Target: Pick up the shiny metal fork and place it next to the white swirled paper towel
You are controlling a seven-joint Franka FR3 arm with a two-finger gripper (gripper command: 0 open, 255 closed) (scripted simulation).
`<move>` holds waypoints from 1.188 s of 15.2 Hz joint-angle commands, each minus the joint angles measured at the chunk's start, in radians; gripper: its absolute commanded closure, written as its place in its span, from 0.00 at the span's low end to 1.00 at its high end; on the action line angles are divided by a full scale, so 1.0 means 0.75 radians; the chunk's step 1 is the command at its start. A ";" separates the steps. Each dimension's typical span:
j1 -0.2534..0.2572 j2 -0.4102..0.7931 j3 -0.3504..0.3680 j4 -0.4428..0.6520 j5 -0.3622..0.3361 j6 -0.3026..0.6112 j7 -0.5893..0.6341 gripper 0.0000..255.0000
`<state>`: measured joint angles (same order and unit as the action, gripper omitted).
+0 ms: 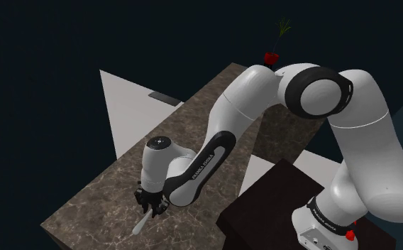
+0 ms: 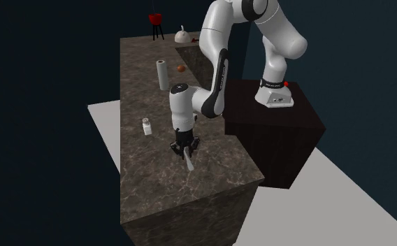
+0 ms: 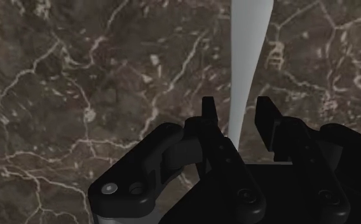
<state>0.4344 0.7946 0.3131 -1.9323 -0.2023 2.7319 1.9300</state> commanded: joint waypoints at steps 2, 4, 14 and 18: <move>0.000 0.000 0.000 0.000 0.000 0.000 0.000 1.00; 0.000 0.000 0.000 0.000 0.000 0.000 0.000 1.00; -0.029 -0.098 0.035 -0.041 0.023 -0.058 -0.006 1.00; -0.048 -0.161 0.059 -0.063 0.041 -0.100 -0.012 1.00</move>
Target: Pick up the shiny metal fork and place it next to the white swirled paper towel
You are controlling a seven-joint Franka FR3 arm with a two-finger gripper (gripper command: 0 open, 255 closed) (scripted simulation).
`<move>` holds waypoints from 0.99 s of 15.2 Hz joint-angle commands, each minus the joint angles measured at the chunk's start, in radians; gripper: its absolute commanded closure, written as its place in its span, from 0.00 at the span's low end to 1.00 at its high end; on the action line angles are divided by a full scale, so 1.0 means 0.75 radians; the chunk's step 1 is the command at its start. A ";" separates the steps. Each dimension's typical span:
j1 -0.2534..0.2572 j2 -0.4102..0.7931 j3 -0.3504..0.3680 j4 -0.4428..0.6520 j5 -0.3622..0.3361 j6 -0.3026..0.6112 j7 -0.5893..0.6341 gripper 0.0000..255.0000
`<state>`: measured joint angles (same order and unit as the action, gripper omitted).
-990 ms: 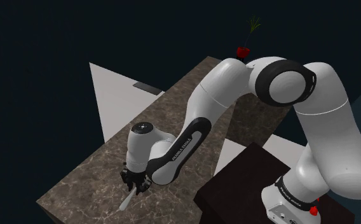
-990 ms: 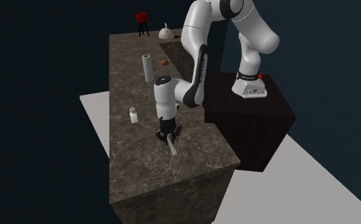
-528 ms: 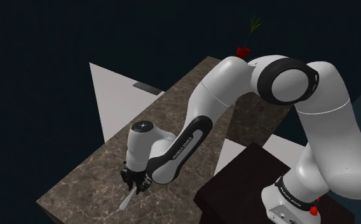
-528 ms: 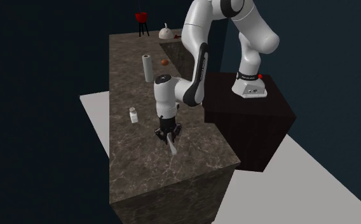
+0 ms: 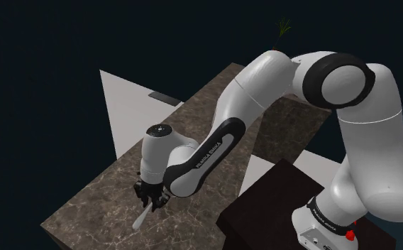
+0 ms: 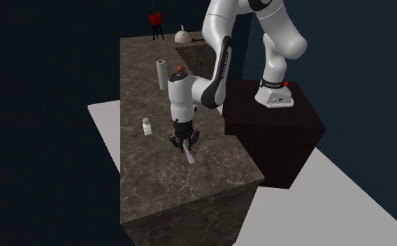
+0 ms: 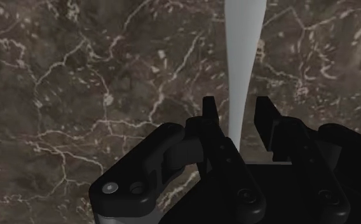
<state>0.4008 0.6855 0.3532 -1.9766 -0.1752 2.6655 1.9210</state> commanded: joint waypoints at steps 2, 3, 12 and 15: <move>-0.014 -0.046 0.018 -0.013 0.014 -0.034 -0.004 1.00; -0.018 -0.062 0.025 -0.017 0.020 -0.045 -0.006 1.00; -0.062 -0.195 0.079 -0.041 0.071 -0.153 -0.026 1.00; -0.075 -0.237 0.096 -0.044 0.089 -0.192 -0.034 1.00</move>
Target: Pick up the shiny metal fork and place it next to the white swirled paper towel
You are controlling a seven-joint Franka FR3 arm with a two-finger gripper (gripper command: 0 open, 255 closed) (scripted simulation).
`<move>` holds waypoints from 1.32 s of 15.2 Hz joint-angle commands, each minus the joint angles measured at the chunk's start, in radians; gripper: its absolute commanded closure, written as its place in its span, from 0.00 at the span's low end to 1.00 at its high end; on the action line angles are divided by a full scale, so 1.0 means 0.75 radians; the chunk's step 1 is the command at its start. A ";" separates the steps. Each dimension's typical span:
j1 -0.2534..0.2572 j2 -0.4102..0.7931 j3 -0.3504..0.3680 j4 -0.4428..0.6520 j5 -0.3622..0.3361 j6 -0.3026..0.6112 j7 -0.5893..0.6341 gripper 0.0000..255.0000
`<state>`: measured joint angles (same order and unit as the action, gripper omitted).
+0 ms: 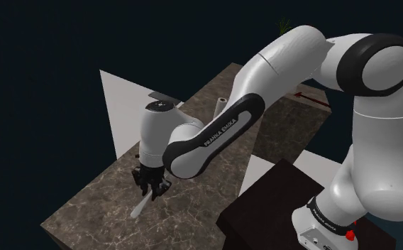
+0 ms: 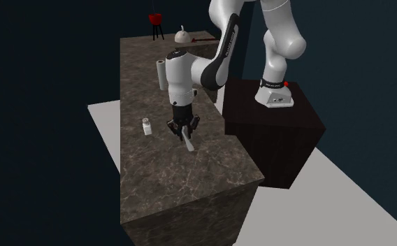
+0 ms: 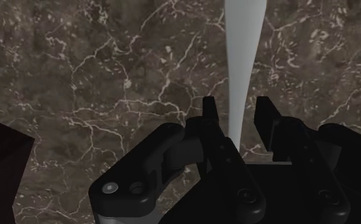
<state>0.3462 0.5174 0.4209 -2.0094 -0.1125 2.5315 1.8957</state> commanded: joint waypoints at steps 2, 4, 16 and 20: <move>-0.011 -0.041 0.016 0.000 0.018 -0.039 -0.005 1.00; -0.019 -0.068 0.026 0.001 0.031 -0.066 -0.011 1.00; -0.060 -0.217 0.076 0.030 0.107 -0.236 -0.042 1.00; -0.071 -0.262 0.088 0.050 0.130 -0.296 -0.051 1.00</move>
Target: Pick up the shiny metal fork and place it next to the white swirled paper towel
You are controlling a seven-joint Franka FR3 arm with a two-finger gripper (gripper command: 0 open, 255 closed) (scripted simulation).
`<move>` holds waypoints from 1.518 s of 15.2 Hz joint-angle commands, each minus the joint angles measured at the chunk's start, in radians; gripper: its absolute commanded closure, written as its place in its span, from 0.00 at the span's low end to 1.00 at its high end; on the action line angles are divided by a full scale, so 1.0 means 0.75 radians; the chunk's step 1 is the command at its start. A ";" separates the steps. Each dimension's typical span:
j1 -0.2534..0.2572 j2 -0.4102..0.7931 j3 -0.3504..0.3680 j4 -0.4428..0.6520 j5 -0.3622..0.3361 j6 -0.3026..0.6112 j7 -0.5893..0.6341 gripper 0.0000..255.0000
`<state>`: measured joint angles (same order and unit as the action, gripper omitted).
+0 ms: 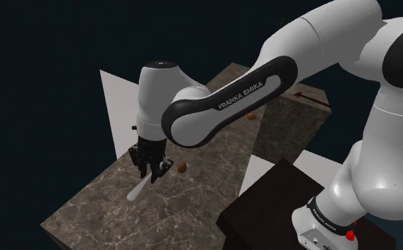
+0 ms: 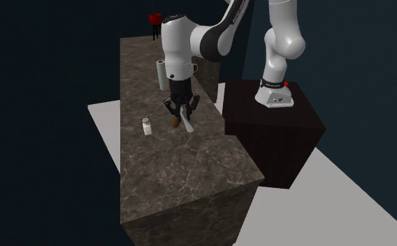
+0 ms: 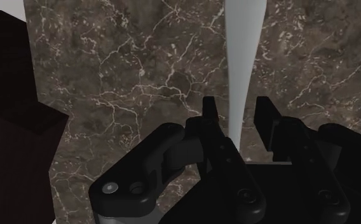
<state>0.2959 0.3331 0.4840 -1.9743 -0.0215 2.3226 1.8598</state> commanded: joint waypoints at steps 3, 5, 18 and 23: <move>-0.011 -0.047 0.012 0.021 0.024 -0.064 -0.009 1.00; -0.015 -0.067 0.016 0.034 0.034 -0.095 -0.013 1.00; -0.224 -0.330 -0.050 -0.199 0.208 -0.134 -0.367 1.00; -0.314 -0.415 -0.121 -0.289 0.258 -0.147 -0.556 1.00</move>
<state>0.0717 0.0306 0.4029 -2.1807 0.1671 2.2128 1.4684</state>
